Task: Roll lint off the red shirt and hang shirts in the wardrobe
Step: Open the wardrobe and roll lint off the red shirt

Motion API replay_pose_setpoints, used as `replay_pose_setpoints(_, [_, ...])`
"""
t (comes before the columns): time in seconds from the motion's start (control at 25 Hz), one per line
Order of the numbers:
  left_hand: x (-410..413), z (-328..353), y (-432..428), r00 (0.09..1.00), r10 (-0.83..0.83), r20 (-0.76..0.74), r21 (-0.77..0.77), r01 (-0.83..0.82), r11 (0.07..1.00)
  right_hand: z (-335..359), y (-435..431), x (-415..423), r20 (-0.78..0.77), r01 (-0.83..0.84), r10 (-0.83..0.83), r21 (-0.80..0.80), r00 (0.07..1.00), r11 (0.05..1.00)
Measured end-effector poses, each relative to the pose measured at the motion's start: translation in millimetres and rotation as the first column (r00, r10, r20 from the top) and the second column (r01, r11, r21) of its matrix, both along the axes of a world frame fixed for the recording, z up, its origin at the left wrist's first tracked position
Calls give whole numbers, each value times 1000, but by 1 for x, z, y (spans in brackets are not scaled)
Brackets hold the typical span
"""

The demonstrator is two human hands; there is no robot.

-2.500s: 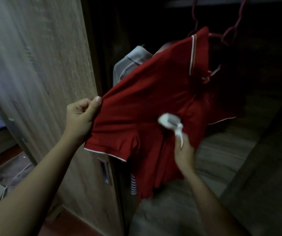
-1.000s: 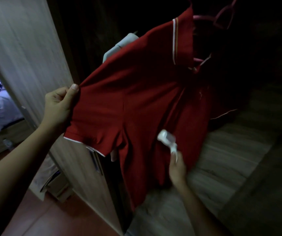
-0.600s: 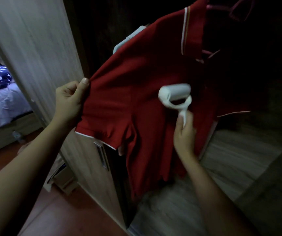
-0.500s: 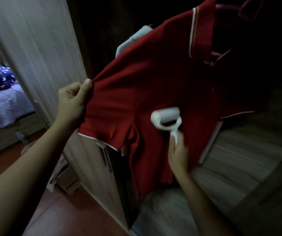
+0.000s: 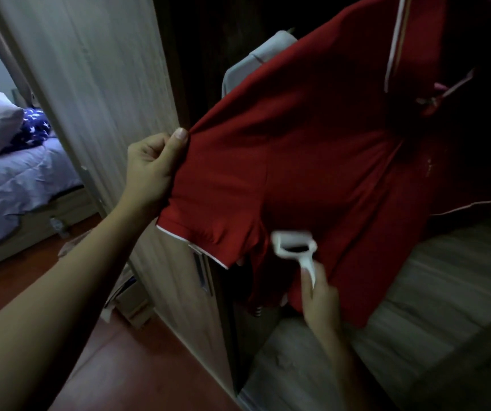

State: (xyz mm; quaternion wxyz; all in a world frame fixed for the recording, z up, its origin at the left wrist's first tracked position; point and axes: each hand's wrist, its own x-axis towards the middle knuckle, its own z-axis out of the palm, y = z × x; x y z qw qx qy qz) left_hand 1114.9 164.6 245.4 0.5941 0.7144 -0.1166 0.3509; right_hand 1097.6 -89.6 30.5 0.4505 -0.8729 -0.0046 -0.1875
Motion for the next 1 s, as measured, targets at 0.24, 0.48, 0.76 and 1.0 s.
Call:
replay_pose_setpoints(0.24, [-5,3,-2,1000,-21,-2,-17,21,1000,191,19,-15,497,-134,59,116,866,984])
replay_pose_setpoints(0.48, [-3,1,0,1000,-15,-16,-8,15,1000,105,72,-55,316,-155,161,-45,935,987])
replay_pose_setpoints(0.76, [-1,-1,4,998,-54,-14,-10,54,998,155,15,-19,401,116,-154,116,903,986])
replay_pose_setpoints(1.0, [-1,-2,3,1000,-30,2,4,30,1000,125,-33,18,417,209,-215,61,883,976])
